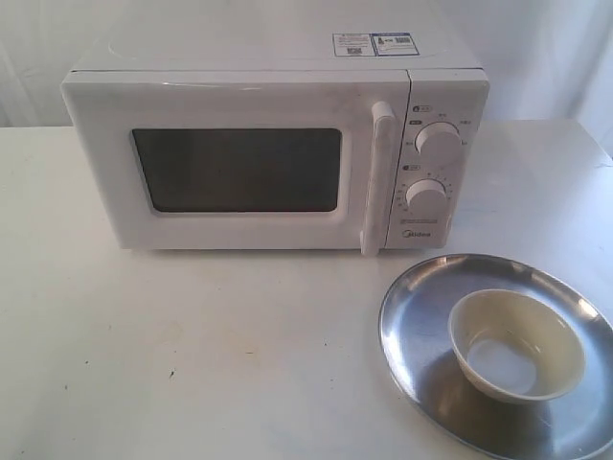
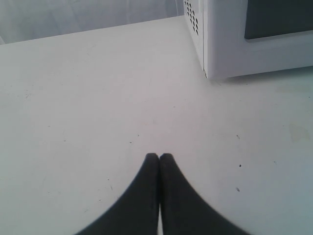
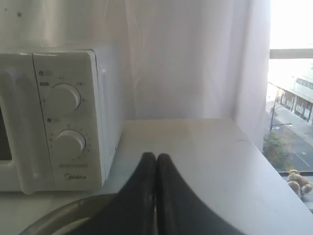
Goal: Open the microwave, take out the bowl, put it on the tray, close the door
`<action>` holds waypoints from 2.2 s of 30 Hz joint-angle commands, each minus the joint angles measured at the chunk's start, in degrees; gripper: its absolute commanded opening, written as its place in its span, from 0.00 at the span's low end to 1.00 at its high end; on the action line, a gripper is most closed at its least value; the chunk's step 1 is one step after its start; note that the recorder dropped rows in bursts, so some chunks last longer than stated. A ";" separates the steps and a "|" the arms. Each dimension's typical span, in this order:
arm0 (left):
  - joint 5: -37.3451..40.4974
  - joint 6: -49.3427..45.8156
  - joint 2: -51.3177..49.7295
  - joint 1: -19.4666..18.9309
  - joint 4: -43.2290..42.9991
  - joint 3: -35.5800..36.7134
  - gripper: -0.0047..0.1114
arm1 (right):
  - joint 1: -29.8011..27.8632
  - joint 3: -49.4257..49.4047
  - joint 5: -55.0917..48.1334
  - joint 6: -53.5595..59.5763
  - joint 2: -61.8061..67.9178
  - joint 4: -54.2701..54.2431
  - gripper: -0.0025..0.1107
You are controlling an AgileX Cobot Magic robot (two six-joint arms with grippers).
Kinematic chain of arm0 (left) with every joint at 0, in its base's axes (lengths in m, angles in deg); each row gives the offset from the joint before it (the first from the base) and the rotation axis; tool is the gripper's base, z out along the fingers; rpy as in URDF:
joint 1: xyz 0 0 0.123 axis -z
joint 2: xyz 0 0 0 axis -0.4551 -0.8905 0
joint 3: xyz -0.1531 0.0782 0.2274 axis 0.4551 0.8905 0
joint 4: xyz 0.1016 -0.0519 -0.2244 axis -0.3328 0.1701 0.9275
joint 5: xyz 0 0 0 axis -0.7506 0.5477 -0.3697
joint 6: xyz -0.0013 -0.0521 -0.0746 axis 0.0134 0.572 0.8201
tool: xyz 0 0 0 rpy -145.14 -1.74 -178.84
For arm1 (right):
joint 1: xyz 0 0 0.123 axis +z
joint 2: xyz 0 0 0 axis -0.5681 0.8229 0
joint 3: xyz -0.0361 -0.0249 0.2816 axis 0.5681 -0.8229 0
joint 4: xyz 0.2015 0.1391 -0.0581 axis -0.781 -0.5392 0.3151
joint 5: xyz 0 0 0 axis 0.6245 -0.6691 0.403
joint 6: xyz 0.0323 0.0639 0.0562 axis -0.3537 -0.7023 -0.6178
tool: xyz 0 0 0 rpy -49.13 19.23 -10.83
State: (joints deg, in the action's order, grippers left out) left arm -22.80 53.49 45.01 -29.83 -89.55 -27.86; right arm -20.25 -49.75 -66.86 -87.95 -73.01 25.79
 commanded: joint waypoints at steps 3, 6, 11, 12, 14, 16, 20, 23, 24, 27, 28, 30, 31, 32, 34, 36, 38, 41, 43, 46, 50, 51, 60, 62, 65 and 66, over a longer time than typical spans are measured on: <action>-0.09 0.36 0.12 0.05 0.22 -0.06 0.04 | -0.14 -0.25 -3.40 38.07 -0.36 -34.36 0.02; -0.09 0.36 0.12 0.05 0.22 -0.06 0.04 | -0.14 -0.25 -3.40 39.57 -0.36 -36.57 0.02; -0.09 0.36 0.12 0.05 0.22 -0.06 0.04 | -1.05 -0.25 -2.64 53.55 -0.36 -49.98 0.02; -0.09 0.36 0.12 0.05 0.22 -0.06 0.04 | -2.38 -0.25 -2.30 53.55 -0.36 -50.91 0.02; -0.09 0.36 0.12 0.05 0.22 -0.06 0.04 | -4.44 -0.25 -2.21 53.55 -0.36 -50.91 0.02; -0.09 0.36 0.12 0.05 0.22 -0.06 0.04 | -4.81 -0.25 -3.60 53.55 -0.36 -50.91 0.02; -0.09 0.36 0.12 0.05 0.22 -0.06 0.04 | -4.81 -0.25 -5.14 53.55 -0.36 -50.91 0.02; -0.09 0.36 0.12 0.05 0.22 -0.06 0.04 | -4.81 -0.25 -5.02 53.55 -0.36 -50.91 0.02; -0.09 0.36 0.12 0.05 0.22 -0.06 0.04 | -4.81 -0.25 -5.01 52.86 -0.36 -50.91 0.02; -0.09 0.36 0.12 0.05 0.22 -0.06 0.04 | -4.81 -0.25 -5.01 52.48 -0.36 -50.91 0.02; -0.09 0.36 0.12 0.05 0.22 -0.06 0.04 | -4.81 -0.25 -5.01 52.48 -0.36 -50.91 0.02; -0.09 0.36 0.12 0.05 0.22 -0.06 0.04 | -4.81 -0.25 -5.01 52.48 -0.36 -50.91 0.02; -0.09 0.36 0.12 0.05 0.22 -0.06 0.04 | -4.81 -0.25 -5.01 52.48 -0.36 -50.91 0.02; -0.09 0.36 0.12 0.05 0.22 -0.06 0.04 | -4.81 -0.25 -5.01 52.48 -0.36 -50.91 0.02; -0.09 0.36 0.12 0.05 0.22 -0.06 0.04 | -4.81 -0.25 -5.01 52.37 -0.36 -50.91 0.02; -0.09 0.36 0.12 0.05 0.22 -0.06 0.04 | -4.81 -0.25 -5.01 52.25 -0.36 -50.91 0.02; -0.09 0.36 0.12 0.05 0.22 -0.06 0.04 | -4.81 -0.25 -5.01 52.25 -0.36 -50.91 0.02; -0.09 0.36 0.12 0.05 0.22 -0.06 0.04 | -4.81 -0.25 -5.01 52.25 -0.36 -50.91 0.02; -0.09 0.36 0.12 0.05 0.22 -0.06 0.04 | -4.81 -0.25 -5.01 52.25 -0.36 -50.91 0.02; -0.09 0.36 0.12 0.05 0.22 -0.06 0.04 | -4.81 -0.25 -5.01 52.25 -0.36 -50.91 0.02; -0.09 0.36 0.12 0.05 0.22 -0.06 0.04 | -4.81 -0.25 -5.01 52.25 -0.36 -50.91 0.02; -0.09 0.36 0.12 0.05 0.22 -0.06 0.04 | -4.81 -0.25 -5.01 52.25 -0.36 -50.91 0.02; -0.09 0.36 0.12 0.05 0.22 -0.06 0.04 | -4.81 -0.25 -5.01 52.25 -0.36 -50.91 0.02; -0.09 0.36 0.12 0.05 0.22 -0.06 0.04 | -4.81 -0.25 -5.01 52.25 -0.36 -50.91 0.02; -0.09 0.36 0.12 0.05 0.22 -0.06 0.04 | -4.81 -0.25 -5.01 52.25 -0.36 -50.91 0.02; -0.09 0.36 0.12 0.05 0.22 -0.06 0.04 | -4.81 -0.25 -5.01 52.25 -0.36 -50.91 0.02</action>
State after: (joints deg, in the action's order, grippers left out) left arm -22.80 53.49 45.01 -29.83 -89.55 -27.86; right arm -24.83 -49.75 -71.91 -35.66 -73.01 -25.12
